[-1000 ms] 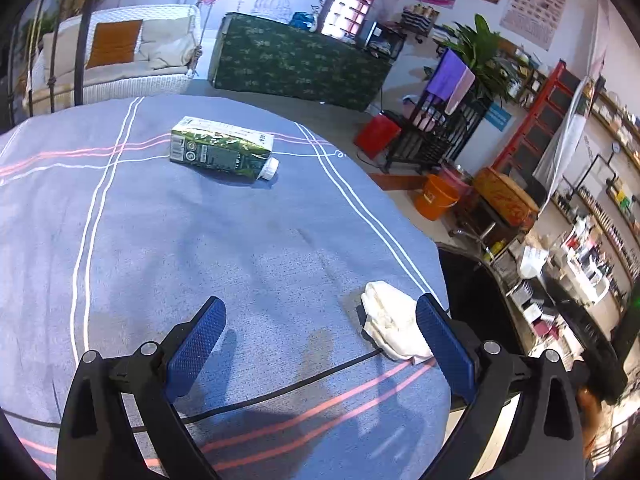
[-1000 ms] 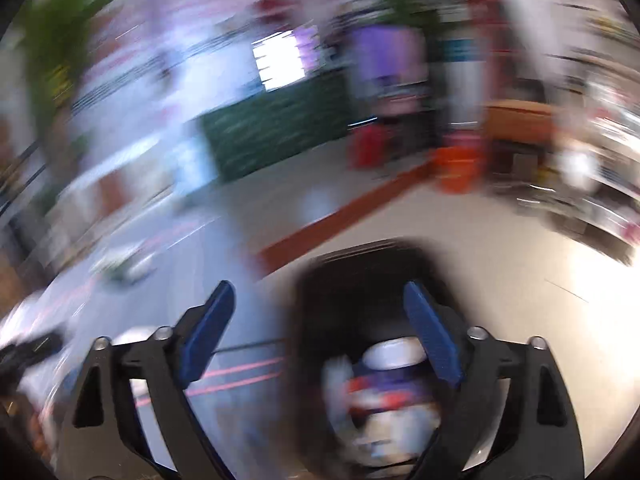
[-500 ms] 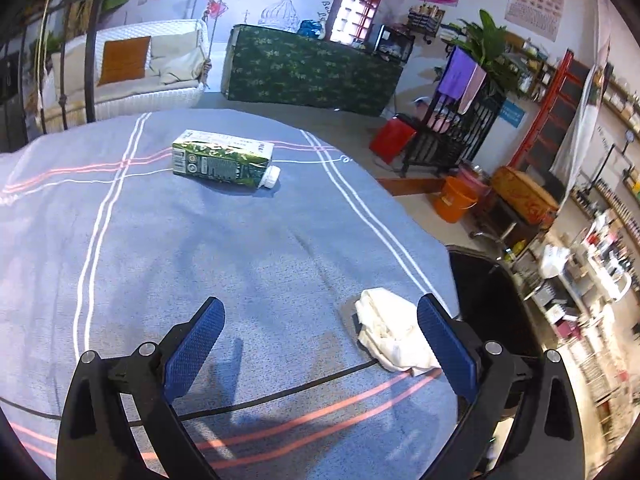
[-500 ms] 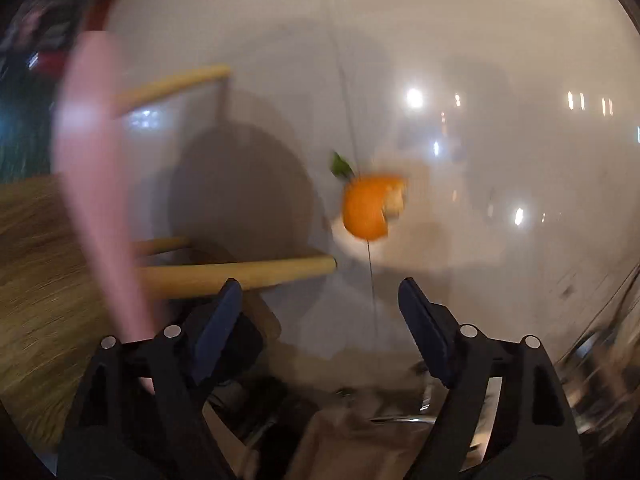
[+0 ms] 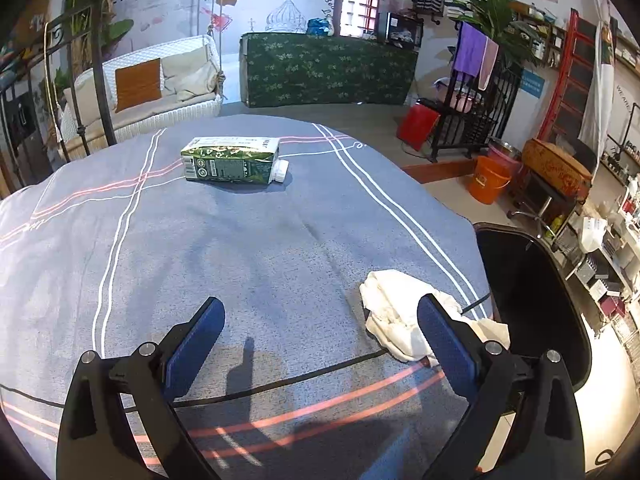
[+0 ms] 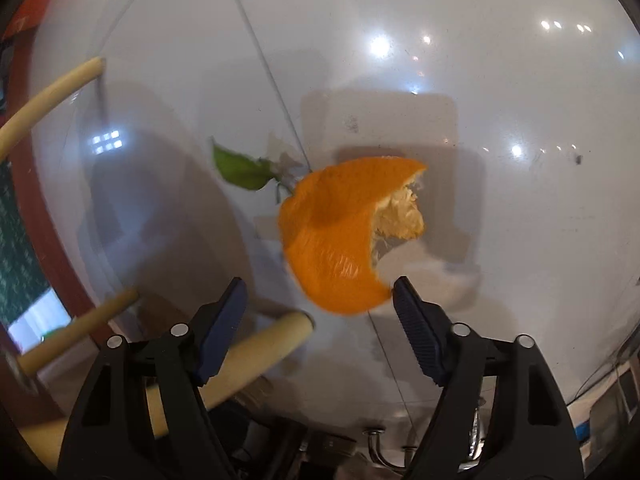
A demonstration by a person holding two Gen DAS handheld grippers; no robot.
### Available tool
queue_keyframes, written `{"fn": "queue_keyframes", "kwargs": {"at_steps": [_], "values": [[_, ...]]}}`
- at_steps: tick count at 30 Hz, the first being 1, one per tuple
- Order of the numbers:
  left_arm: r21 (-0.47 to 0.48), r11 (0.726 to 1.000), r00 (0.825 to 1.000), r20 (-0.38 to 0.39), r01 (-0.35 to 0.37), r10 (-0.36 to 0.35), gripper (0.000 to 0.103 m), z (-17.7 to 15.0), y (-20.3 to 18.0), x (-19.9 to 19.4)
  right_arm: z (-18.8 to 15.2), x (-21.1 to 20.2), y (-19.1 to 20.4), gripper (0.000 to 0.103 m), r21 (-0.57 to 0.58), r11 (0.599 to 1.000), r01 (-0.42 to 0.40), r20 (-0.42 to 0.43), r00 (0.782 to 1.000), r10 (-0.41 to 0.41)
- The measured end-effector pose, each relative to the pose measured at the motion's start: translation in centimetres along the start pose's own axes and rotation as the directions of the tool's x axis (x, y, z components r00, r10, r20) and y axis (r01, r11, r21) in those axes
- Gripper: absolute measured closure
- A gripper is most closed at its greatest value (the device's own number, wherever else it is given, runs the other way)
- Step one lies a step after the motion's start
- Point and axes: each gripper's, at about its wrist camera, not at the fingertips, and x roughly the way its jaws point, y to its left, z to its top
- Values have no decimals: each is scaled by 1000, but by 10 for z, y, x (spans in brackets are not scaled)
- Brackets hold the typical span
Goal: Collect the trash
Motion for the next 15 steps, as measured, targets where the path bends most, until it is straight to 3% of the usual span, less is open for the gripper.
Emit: {"fn": "queue_keyframes", "kwargs": {"at_steps": [1,3,6,11,13,15], "values": [[0,1000,1000,-4,-3,3,8,0,-1,1,0,4,-2,55,26,999,21,-7,1000,-21],[5,1000,1000,-8,-4,5,8,-1,-3,2,4,5,-1,65,90,993,-80,-26,996,83],[5,1000,1000,-5,9,-9,8,-3,-3,1,-4,-6,8,79,89,990,-112,6,994,112],[-26,998,998,23,65,-64,8,-5,-3,-8,-18,-55,7,83,52,991,-125,33,992,124],[-25,995,995,39,93,-92,8,-6,-3,-13,-30,-95,21,84,-73,996,-54,69,996,59],[-26,994,993,52,110,-108,8,-8,0,-18,-39,-128,39,84,-233,972,32,141,990,1]]}}
